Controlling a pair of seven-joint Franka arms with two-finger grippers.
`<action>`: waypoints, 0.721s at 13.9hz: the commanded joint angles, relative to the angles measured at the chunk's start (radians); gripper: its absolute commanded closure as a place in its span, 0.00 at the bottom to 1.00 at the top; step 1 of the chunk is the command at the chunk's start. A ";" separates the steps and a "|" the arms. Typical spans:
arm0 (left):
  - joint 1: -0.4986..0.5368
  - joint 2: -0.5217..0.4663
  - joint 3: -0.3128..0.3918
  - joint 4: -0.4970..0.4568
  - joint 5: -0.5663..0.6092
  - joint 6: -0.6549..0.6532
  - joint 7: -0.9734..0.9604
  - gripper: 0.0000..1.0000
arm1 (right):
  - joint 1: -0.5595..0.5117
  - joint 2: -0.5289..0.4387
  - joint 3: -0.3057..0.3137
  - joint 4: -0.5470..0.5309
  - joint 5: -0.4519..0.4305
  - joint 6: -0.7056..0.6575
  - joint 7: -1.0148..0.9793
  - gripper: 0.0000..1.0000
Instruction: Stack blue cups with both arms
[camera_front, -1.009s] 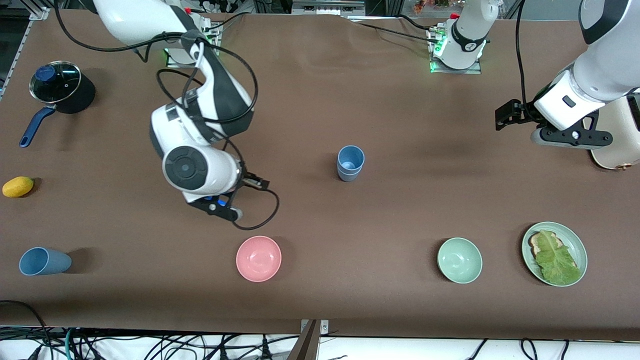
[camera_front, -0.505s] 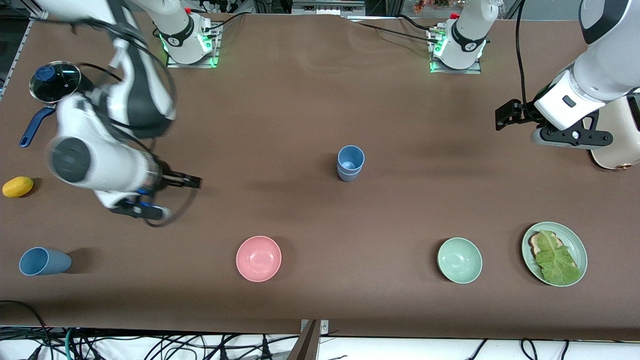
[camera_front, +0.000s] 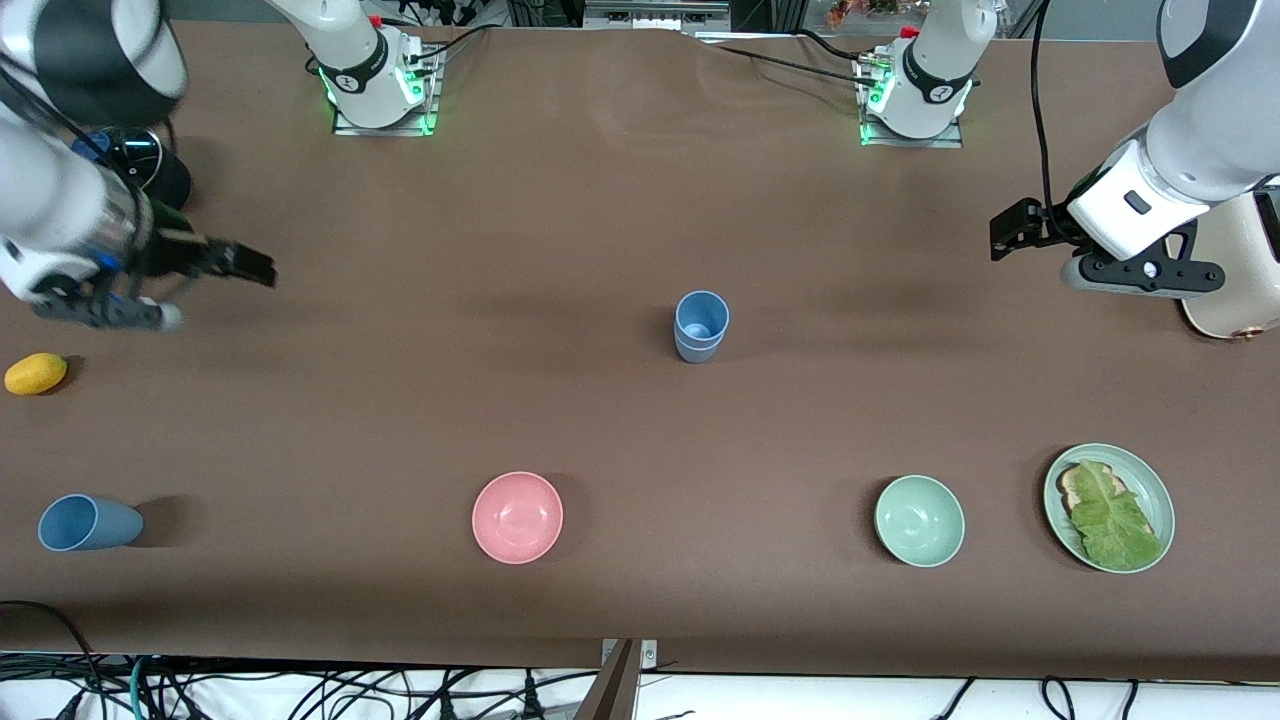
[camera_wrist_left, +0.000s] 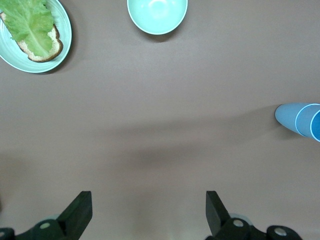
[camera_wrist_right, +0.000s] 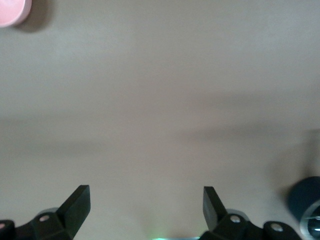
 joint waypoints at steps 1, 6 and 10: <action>-0.003 -0.010 0.003 0.004 -0.011 -0.013 0.015 0.00 | -0.062 -0.070 0.016 -0.011 -0.030 -0.027 -0.083 0.00; -0.003 -0.010 0.003 0.005 -0.011 -0.013 0.015 0.00 | -0.109 -0.085 0.015 -0.007 0.009 -0.018 -0.071 0.00; -0.003 -0.010 0.003 0.005 -0.011 -0.013 0.015 0.00 | -0.120 -0.081 0.015 -0.006 0.019 -0.022 -0.073 0.00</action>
